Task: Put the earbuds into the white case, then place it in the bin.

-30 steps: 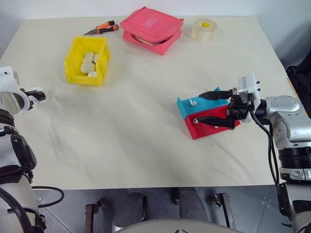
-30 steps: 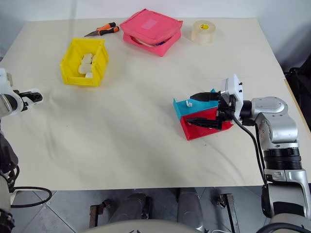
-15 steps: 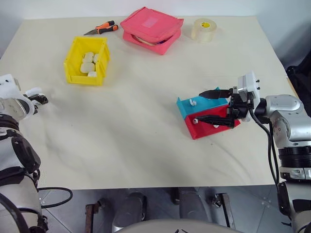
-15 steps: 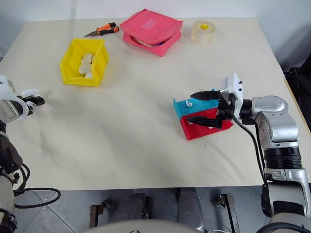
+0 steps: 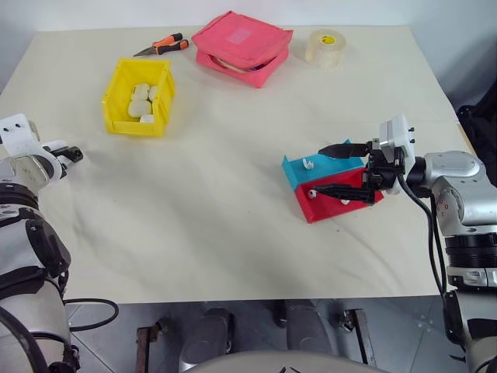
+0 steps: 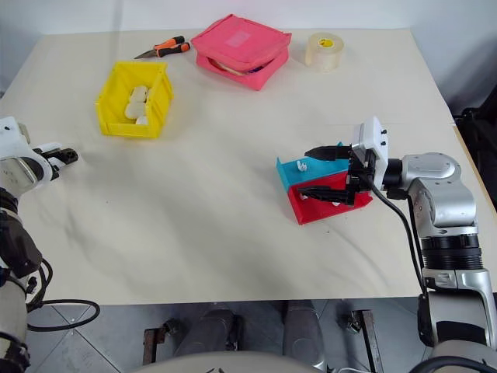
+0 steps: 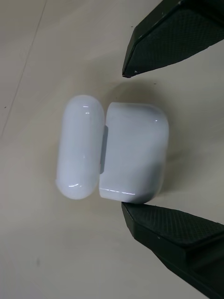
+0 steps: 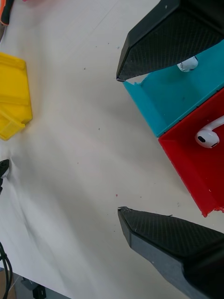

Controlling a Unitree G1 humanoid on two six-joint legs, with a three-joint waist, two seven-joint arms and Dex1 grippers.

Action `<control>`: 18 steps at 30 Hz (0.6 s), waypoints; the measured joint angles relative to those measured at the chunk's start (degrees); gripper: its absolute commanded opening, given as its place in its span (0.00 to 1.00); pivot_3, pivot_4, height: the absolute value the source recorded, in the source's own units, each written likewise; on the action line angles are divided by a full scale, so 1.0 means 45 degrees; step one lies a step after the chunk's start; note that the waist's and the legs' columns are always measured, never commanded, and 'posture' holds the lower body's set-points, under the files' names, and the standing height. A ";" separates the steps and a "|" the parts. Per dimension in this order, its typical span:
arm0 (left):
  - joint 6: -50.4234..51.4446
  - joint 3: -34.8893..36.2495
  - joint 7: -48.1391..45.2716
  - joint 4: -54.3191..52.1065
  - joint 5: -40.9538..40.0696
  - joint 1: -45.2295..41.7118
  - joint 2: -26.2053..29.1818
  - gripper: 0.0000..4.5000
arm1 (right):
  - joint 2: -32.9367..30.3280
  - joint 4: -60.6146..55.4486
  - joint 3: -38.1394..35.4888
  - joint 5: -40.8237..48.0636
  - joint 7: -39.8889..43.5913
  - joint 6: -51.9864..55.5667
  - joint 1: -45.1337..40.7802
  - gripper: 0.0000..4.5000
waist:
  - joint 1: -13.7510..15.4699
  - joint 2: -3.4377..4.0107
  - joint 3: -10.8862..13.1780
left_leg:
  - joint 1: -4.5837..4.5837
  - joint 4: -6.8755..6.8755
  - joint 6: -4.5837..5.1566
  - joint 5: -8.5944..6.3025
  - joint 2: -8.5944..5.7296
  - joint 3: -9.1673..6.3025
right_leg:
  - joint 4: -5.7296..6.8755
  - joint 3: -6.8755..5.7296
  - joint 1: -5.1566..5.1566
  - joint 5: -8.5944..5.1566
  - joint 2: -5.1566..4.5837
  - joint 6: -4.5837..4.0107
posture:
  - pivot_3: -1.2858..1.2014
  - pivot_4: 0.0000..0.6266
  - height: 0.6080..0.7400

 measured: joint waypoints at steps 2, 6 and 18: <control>-0.0042 0.0020 0.0048 0.0016 -0.0010 0.0000 -0.0003 0.95 | 0.0000 0.0000 0.0000 -0.0008 -0.0008 0.0000 0.0000 1.00 | 0.0002 -0.0001 0.0000 | 0.0000 0.0001 0.0000 0.0000 0.0000 0.0000 | 0.0001 0.0000 0.0000 0.0000 -0.0001 0.0000 | 0.52 0.24 1.00; -0.0087 0.0041 0.0303 0.0036 -0.0021 0.0000 -0.0005 0.71 | 0.0000 0.0000 0.0000 -0.0072 -0.0047 0.0006 0.0000 1.00 | -0.0001 -0.0001 0.0000 | 0.0000 0.0002 0.0000 0.0000 0.0000 0.0000 | 0.0002 0.0000 0.0000 0.0000 -0.0001 0.0000 | 0.52 0.24 1.00; -0.0677 -0.1091 -0.1850 -0.1134 0.0459 0.0911 -0.0012 0.62 | -0.0028 -0.0008 -0.0001 -0.0076 -0.0164 0.0058 0.0006 1.00 | -0.0004 -0.0001 -0.0001 | -0.0004 0.0003 0.0000 0.0000 0.0000 0.0000 | 0.0005 -0.0001 -0.0001 0.0000 -0.0001 0.0000 | 0.52 0.24 1.00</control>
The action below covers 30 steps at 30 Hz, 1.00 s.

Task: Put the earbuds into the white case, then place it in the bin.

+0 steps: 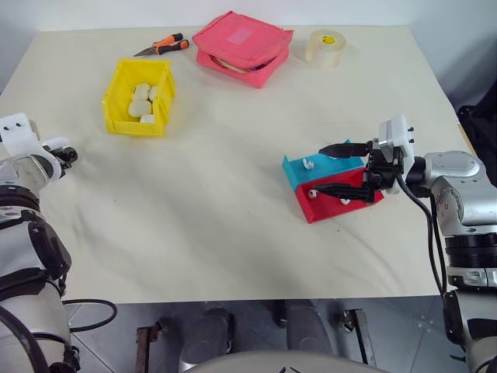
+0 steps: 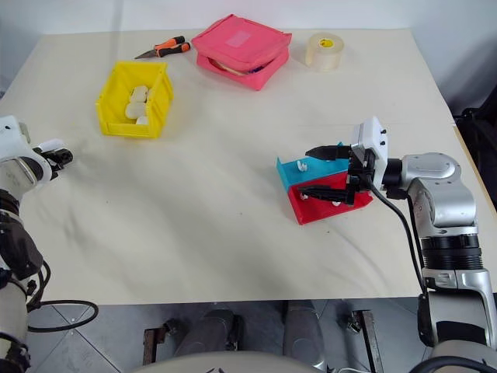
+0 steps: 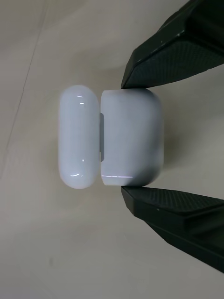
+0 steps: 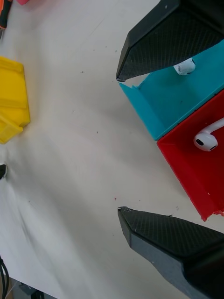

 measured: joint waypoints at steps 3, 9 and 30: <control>0.0545 -0.0626 -0.2207 -0.3075 -0.0137 0.1737 -0.0016 0.62 | -0.0131 -0.0067 -0.0012 0.0007 -0.0022 0.0124 0.0032 1.00 | -0.0011 0.0000 0.0000 | -0.0005 0.0006 0.0000 -0.0001 0.0046 0.0000 | -0.0002 0.0004 -0.0002 0.0000 -0.0007 0.0000 | 0.52 0.24 1.00; 0.3620 -0.0811 -0.4693 -1.0788 -0.1750 0.5773 0.0149 0.62 | -0.0355 -0.0340 -0.0158 0.0030 -0.0129 0.0192 0.0349 1.00 | 0.0011 0.0000 0.0000 | -0.0009 0.0008 0.0002 -0.0002 0.0052 -0.0006 | -0.0011 0.0024 -0.0007 0.0000 -0.0007 -0.0001 | 0.52 0.24 1.00; 0.8105 -0.3537 -0.6497 -1.5569 -0.2677 0.6143 0.2065 1.00 | -0.0644 -0.0940 -0.0207 0.0292 -0.0620 0.0467 0.0995 1.00 | 0.0067 0.0001 0.0001 | 0.0003 0.0003 0.0000 -0.0003 0.0048 -0.0009 | -0.0016 0.0024 0.0009 0.0000 -0.0002 -0.0005 | 0.52 0.24 1.00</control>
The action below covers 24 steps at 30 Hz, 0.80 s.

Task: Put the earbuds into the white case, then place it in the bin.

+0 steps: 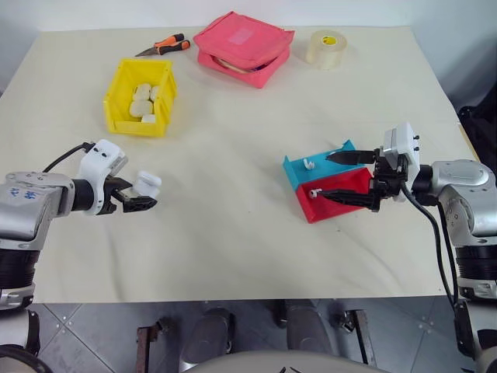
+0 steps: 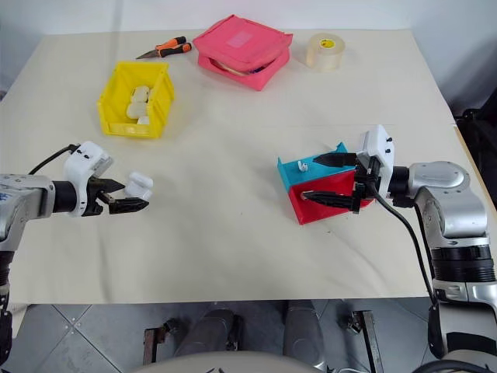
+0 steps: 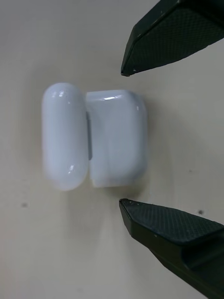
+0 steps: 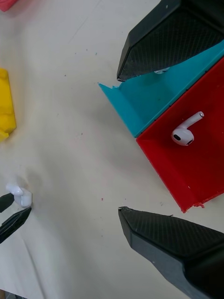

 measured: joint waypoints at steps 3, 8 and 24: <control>0.1257 -0.1620 -0.0609 -0.0040 0.0062 -0.1449 0.0862 1.00 | -0.0015 -0.0018 -0.0003 0.0002 -0.0034 0.0012 -0.0013 1.00 | 0.0015 0.0000 0.0000 | -0.0003 0.0000 0.0001 0.0000 -0.0005 0.0003 | -0.0004 0.0005 0.0000 0.0001 0.0000 -0.0001 | 0.52 0.24 1.00; 0.1878 -0.3218 -0.0974 0.0329 0.0366 -0.2932 0.0834 1.00 | -0.0076 -0.0019 -0.0003 0.0001 -0.0085 0.0020 -0.0029 1.00 | -0.0001 0.0004 0.0001 | 0.0000 -0.0005 0.0001 0.0000 -0.0002 0.0002 | 0.0001 0.0006 -0.0003 0.0001 0.0008 -0.0001 | 0.52 0.24 1.00; 0.3389 -0.4950 -0.0538 0.1438 0.1219 -0.4530 -0.0181 1.00 | -0.0271 -0.0428 -0.0036 0.0113 -0.0276 0.0261 0.0136 1.00 | 0.0009 0.0005 0.0000 | 0.0002 0.0002 0.0001 0.0000 -0.0004 0.0003 | 0.0005 0.0013 -0.0003 0.0001 0.0008 -0.0001 | 0.52 0.24 1.00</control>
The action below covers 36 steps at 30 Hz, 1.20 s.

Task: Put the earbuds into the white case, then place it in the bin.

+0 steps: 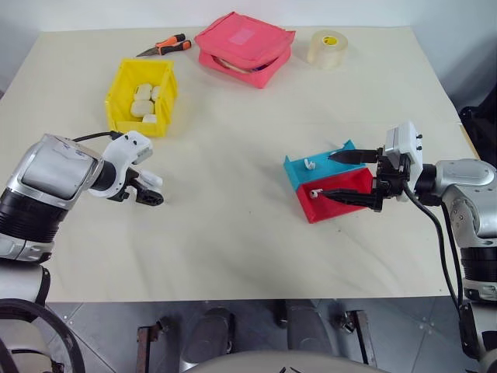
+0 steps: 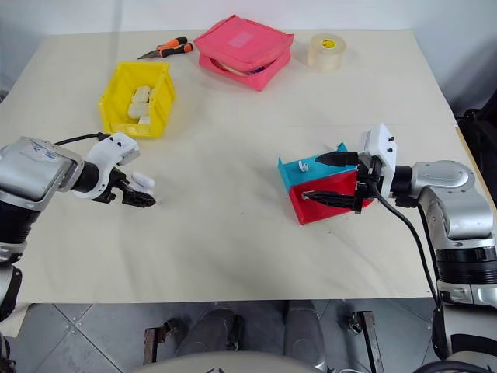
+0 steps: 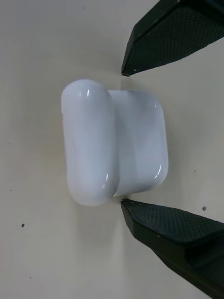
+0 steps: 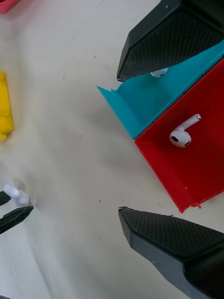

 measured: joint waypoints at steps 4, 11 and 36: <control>0.0558 -0.0055 0.0094 0.0070 -0.0011 -0.0163 0.0000 0.91 | -0.0003 0.0000 0.0000 0.0005 -0.0074 0.0001 0.0000 1.00 | -0.0026 0.0000 0.0000 | 0.0001 -0.0003 0.0000 0.0000 0.0002 0.0000 | -0.0001 -0.0001 -0.0002 0.0000 0.0004 0.0000 | 0.52 0.24 1.00; 0.1397 -0.0182 0.0487 0.0098 -0.0064 -0.0333 0.0027 0.62 | -0.0004 0.0001 0.0001 0.0003 -0.0093 -0.0004 -0.0005 1.00 | -0.0056 0.0000 0.0000 | 0.0001 -0.0008 0.0000 0.0000 0.0004 0.0001 | -0.0001 0.0006 -0.0008 -0.0001 0.0007 -0.0001 | 0.52 0.24 1.00; -1.5594 0.7041 -0.3977 0.1659 -0.3203 0.3539 -0.6912 0.62 | -0.0070 -0.2824 -0.0269 0.0208 -0.2403 0.1859 0.0093 1.00 | 0.0299 0.0023 -0.0012 | -0.0018 0.0060 -0.0003 -0.0002 0.0010 0.0008 | -0.0021 -0.0026 0.0010 0.0035 -0.0011 -0.0024 | 0.52 0.24 1.00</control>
